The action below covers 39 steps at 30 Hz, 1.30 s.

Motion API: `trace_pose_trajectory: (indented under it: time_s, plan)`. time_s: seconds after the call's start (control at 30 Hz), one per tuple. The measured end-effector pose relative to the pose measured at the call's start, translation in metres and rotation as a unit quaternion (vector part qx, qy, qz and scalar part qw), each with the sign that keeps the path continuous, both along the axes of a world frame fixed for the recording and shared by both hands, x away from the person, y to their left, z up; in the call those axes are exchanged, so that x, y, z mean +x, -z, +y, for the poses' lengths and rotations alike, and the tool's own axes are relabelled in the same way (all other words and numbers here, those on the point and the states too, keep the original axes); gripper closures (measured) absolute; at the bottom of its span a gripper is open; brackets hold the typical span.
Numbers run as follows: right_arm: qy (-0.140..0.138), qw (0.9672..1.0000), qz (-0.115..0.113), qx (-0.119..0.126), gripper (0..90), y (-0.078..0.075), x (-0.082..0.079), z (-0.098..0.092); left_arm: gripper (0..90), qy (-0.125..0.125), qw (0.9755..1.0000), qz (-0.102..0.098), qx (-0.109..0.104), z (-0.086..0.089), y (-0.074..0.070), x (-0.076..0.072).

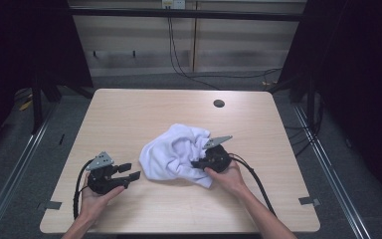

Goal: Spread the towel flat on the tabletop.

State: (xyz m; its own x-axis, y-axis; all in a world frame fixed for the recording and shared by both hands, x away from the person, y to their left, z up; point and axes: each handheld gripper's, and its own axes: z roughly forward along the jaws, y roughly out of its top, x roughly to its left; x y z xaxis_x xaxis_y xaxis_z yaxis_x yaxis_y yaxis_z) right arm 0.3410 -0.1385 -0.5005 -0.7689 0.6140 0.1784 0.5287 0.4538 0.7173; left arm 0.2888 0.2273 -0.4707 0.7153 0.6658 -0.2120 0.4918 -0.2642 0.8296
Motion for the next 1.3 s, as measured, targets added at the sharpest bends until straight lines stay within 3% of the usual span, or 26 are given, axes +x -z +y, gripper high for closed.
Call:
trace_pose_trajectory:
  time_s: [0.03, 0.07, 0.1, 0.13, 0.17, 0.2, 0.23, 0.27, 0.33, 0.43, 0.5, 0.53, 0.6, 0.67, 0.7, 0.73, 0.8, 0.83, 1.0, 1.03, 1.13, 1.17, 1.2, 1.23, 1.27, 1.3]
  plan:
    - [-0.017, 0.9998, 0.000, 0.003, 82.2, -0.001, -0.014, 0.008, 56.5, 0.017, 0.9996, 0.012, -0.021, 0.000, -0.002, 0.001]
    - [-0.017, 0.9998, 0.000, 0.003, 82.2, -0.001, -0.014, 0.008, 63.8, 0.017, 0.9996, 0.012, -0.021, 0.000, -0.002, 0.001]
    - [-0.038, 0.9993, -0.003, 0.005, 80.5, -0.001, -0.029, 0.015, 65.4, 0.023, 0.9994, 0.005, -0.027, -0.001, -0.004, 0.000]
    - [-0.038, 0.9993, -0.003, 0.005, 80.5, -0.001, -0.029, 0.015, 67.2, 0.023, 0.9994, 0.005, -0.027, -0.001, -0.004, 0.000]
    - [-0.054, 0.9985, -0.005, -0.005, 73.9, -0.007, -0.042, 0.020, 71.7, 0.037, 0.9989, -0.003, -0.028, -0.003, -0.007, -0.001]
    - [-0.054, 0.9985, -0.005, -0.005, 73.9, -0.007, -0.042, 0.020, 73.3, 0.037, 0.9989, -0.003, -0.028, -0.003, -0.007, -0.001]
    - [-0.063, 0.9974, -0.019, -0.029, 62.9, -0.014, -0.050, 0.019, 76.9, 0.042, 0.9986, -0.013, -0.031, -0.004, -0.012, -0.002]
    - [-0.063, 0.9974, -0.019, -0.029, 62.9, -0.014, -0.050, 0.019, 79.0, 0.042, 0.9986, -0.013, -0.031, -0.004, -0.012, -0.002]
    - [-0.049, 0.9986, -0.018, 0.000, 57.4, -0.025, -0.051, 0.003, 82.7, 0.040, 0.9980, -0.009, -0.047, -0.007, -0.017, 0.000]
    - [-0.019, 0.9990, -0.025, 0.033, 61.0, -0.039, -0.049, -0.021, 81.5, 0.047, 0.9979, -0.010, -0.044, -0.012, -0.020, 0.004]
    - [0.013, 0.9985, -0.029, 0.045, 66.1, -0.043, -0.041, -0.037, 77.0, 0.057, 0.9968, -0.013, -0.055, -0.024, -0.027, 0.009]
    - [0.013, 0.9985, -0.029, 0.045, 66.1, -0.043, -0.041, -0.037, 73.1, 0.057, 0.9968, -0.013, -0.055, -0.024, -0.027, 0.009]
    - [0.043, 0.9978, -0.040, 0.032, 67.3, -0.040, -0.029, -0.048, 63.0, 0.068, 0.9954, -0.008, -0.067, -0.040, -0.030, 0.014]
    - [0.045, 0.9978, -0.037, 0.032, 66.1, -0.037, -0.026, -0.049, 56.9, 0.072, 0.9953, -0.002, -0.064, -0.045, -0.027, 0.016]
    - [0.050, 0.9978, -0.034, 0.028, 63.7, -0.029, -0.020, -0.048, 55.4, 0.081, 0.9963, 0.009, -0.029, -0.056, -0.016, 0.017]
    - [0.048, 0.9981, -0.031, 0.024, 61.7, -0.025, -0.018, -0.047, 57.6, 0.084, 0.9963, 0.014, -0.010, -0.059, -0.010, 0.017]
    - [0.039, 0.9989, -0.016, 0.022, 57.3, -0.016, -0.014, -0.042, 71.7, 0.087, 0.9960, 0.017, 0.004, -0.060, -0.004, 0.018]
    - [0.034, 0.9991, -0.013, 0.020, 55.0, -0.012, -0.014, -0.039, 80.8, 0.089, 0.9950, 0.032, 0.033, -0.060, 0.006, 0.019]
    - [0.016, 0.9998, -0.012, 0.006, 55.4, -0.003, -0.018, -0.022, 85.8, 0.082, 0.9930, 0.063, 0.057, -0.048, 0.016, 0.023]
    - [0.000, 0.9999, -0.007, 0.009, 62.1, -0.002, -0.023, -0.015, 85.1, 0.073, 0.9935, 0.060, 0.063, -0.042, 0.014, 0.022]
    - [-0.011, 0.9999, -0.004, 0.009, 64.4, -0.002, -0.027, -0.010, 72.3, 0.064, 0.9949, 0.055, 0.055, -0.036, 0.009, 0.021]
    - [-0.013, 0.9999, -0.004, 0.010, 62.7, -0.004, -0.030, -0.007, 69.0, 0.063, 0.9964, 0.039, 0.041, -0.033, 0.003, 0.018]
    - [-0.013, 0.9998, -0.007, 0.012, 60.5, -0.006, -0.030, -0.007, 68.1, 0.078, 0.9970, 0.003, -0.005, -0.032, -0.015, 0.013]
    - [-0.009, 0.9998, -0.010, 0.014, 58.7, -0.008, -0.030, -0.008, 67.3, 0.095, 0.9951, -0.011, -0.025, -0.035, -0.026, 0.010]
    - [-0.009, 0.9998, -0.010, 0.014, 58.7, -0.008, -0.030, -0.008, 66.9, 0.095, 0.9951, -0.011, -0.025, -0.035, -0.026, 0.010]
    - [0.003, 0.9994, -0.016, 0.029, 57.3, -0.014, -0.026, -0.012, 66.3, 0.119, 0.9922, -0.029, -0.024, -0.050, -0.043, 0.007]
